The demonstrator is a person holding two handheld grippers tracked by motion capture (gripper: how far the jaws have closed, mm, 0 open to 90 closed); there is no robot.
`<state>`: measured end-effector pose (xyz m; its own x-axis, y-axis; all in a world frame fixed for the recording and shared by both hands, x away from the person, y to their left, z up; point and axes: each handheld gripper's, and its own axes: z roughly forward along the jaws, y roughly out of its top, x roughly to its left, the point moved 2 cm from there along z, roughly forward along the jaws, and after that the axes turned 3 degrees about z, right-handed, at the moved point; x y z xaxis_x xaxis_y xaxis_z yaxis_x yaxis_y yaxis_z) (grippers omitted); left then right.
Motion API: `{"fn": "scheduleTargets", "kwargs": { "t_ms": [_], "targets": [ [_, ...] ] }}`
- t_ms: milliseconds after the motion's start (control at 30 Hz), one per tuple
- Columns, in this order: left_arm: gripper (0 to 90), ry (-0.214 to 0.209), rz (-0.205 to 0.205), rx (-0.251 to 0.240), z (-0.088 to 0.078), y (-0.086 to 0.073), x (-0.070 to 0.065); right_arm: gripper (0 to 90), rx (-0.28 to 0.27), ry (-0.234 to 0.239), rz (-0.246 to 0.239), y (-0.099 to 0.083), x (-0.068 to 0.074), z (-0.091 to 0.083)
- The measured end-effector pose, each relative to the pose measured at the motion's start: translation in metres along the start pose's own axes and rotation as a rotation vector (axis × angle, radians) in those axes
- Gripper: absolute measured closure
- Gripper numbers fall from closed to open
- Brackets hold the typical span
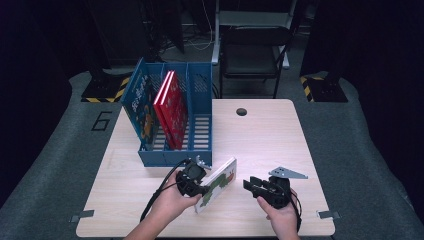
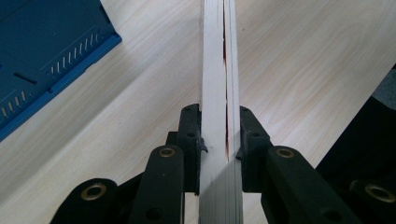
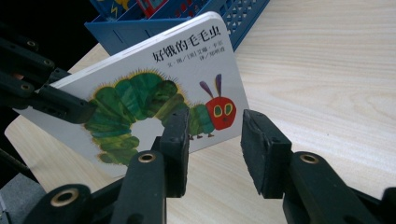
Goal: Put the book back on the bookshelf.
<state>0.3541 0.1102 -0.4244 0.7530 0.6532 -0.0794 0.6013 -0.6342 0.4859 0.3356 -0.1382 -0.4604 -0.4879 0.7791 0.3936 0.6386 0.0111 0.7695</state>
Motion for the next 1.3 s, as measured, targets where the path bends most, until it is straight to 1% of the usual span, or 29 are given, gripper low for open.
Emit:
{"fn": "scheduleTargets", "kwargs": {
  "t_ms": [67,100,133,200,233,267,300,333,367,433,500,533,567,600,667,700,733,767,800,833,933,1000,1033,1067,1167,1233,1267,1300],
  "targets": [
    [75.5,-0.002,-0.008,-0.002,0.0,0.001,0.001,61.8,-0.001,0.002,0.003,-0.002,0.0,-0.001],
    [75.6,-0.005,-0.004,-0.002,0.0,0.001,0.002,61.8,0.001,0.002,0.013,-0.003,0.0,-0.001],
    [75.6,-0.007,-0.008,0.0,-0.001,0.002,0.002,61.8,-0.002,0.003,0.009,-0.004,-0.001,-0.001],
    [75.6,-0.009,-0.018,-0.004,-0.002,0.003,0.002,61.8,-0.007,0.003,0.017,-0.006,-0.003,-0.001],
    [75.6,-0.011,-0.013,-0.008,-0.002,0.004,0.003,61.8,-0.005,0.004,0.026,-0.006,-0.003,-0.002],
    [75.6,-0.01,-0.017,-0.008,-0.003,0.004,0.004,61.8,-0.006,0.004,0.03,-0.007,-0.003,-0.002],
    [75.6,-0.013,-0.024,-0.01,-0.004,0.005,0.004,61.8,-0.008,0.004,0.026,-0.007,-0.003,-0.001],
    [75.6,-0.01,-0.021,-0.013,-0.004,0.005,0.005,61.8,-0.006,0.002,0.031,-0.008,-0.003,-0.001],
    [75.6,-0.012,-0.018,-0.012,-0.005,0.006,0.006,61.7,-0.006,0.0,0.022,-0.009,-0.004,-0.001],
    [75.6,0.0,-0.019,-0.01,-0.008,0.006,0.007,61.7,-0.007,-0.003,0.024,-0.01,-0.004,-0.001],
    [75.6,0.008,-0.031,-0.018,-0.01,0.007,0.007,61.7,-0.009,-0.006,0.034,-0.01,-0.004,-0.001],
    [75.6,0.005,-0.027,-0.017,-0.011,0.007,0.009,61.7,-0.012,-0.008,0.033,-0.011,-0.005,-0.002],
    [75.6,0.007,-0.029,-0.021,-0.012,0.007,0.009,61.7,-0.011,-0.007,0.043,-0.011,-0.005,-0.002],
    [75.5,0.008,-0.032,-0.02,-0.014,0.008,0.01,61.7,-0.012,-0.008,0.038,-0.011,-0.006,-0.002],
    [75.5,0.005,-0.033,-0.026,-0.017,0.008,0.011,61.7,-0.014,-0.011,0.044,-0.012,-0.007,-0.002],
    [75.6,0.01,-0.035,-0.028,-0.018,0.009,0.011,61.7,-0.014,-0.01,0.047,-0.012,-0.008,-0.002],
    [75.6,0.016,-0.036,-0.032,-0.019,0.01,0.011,61.7,-0.011,-0.011,0.055,-0.013,-0.008,-0.003],
    [75.6,0.011,-0.039,-0.033,-0.02,0.01,0.012,61.7,-0.01,-0.015,0.062,-0.013,-0.008,-0.003],
    [75.6,0.018,-0.035,-0.03,-0.021,0.011,0.012,61.7,-0.014,-0.014,0.053,-0.013,-0.009,-0.002],
    [75.6,0.017,-0.044,-0.035,-0.022,0.012,0.012,61.7,-0.012,-0.015,0.05,-0.014,-0.01,-0.002],
    [75.5,0.021,-0.047,-0.046,-0.026,0.015,0.014,61.7,-0.003,-0.018,0.065,-0.015,-0.011,-0.002],
    [75.5,0.025,-0.048,-0.046,-0.029,0.018,0.014,61.7,-0.003,-0.019,0.066,-0.015,-0.011,-0.002],
    [75.5,0.024,-0.049,-0.049,-0.031,0.019,0.014,61.7,-0.004,-0.019,0.067,-0.015,-0.012,-0.002],
    [75.5,0.019,-0.04,-0.044,-0.032,0.02,0.015,61.7,-0.006,-0.019,0.065,-0.015,-0.012,-0.001],
    [75.5,0.014,-0.045,-0.053,-0.037,0.025,0.016,61.6,-0.003,-0.02,0.073,-0.016,-0.012,-0.002],
    [75.5,0.023,-0.035,-0.053,-0.039,0.028,0.015,61.6,-0.007,-0.019,0.066,-0.016,-0.013,-0.001],
    [75.5,0.02,-0.034,-0.054,-0.04,0.03,0.015,61.5,-0.006,-0.018,0.067,-0.016,-0.013,-0.001],
    [75.5,0.021,-0.04,-0.06,-0.041,0.032,0.014,61.5,-0.005,-0.019,0.067,-0.016,-0.013,-0.001]
  ]
}}
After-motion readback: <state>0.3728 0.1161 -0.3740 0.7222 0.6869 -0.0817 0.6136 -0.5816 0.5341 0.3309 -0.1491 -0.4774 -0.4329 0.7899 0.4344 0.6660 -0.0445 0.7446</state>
